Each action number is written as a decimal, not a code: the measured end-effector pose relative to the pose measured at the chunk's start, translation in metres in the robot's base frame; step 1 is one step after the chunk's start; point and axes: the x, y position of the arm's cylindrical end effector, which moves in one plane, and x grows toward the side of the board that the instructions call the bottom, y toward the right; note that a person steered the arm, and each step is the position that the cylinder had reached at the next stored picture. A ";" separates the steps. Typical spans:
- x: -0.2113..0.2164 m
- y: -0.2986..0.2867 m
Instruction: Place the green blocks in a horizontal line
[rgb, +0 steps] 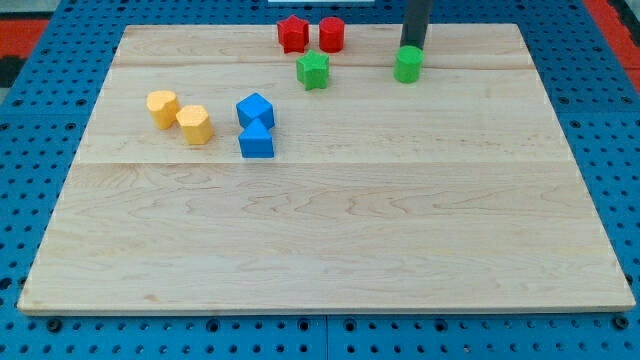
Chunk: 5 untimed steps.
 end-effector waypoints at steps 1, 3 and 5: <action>0.018 -0.020; 0.022 -0.137; 0.016 -0.175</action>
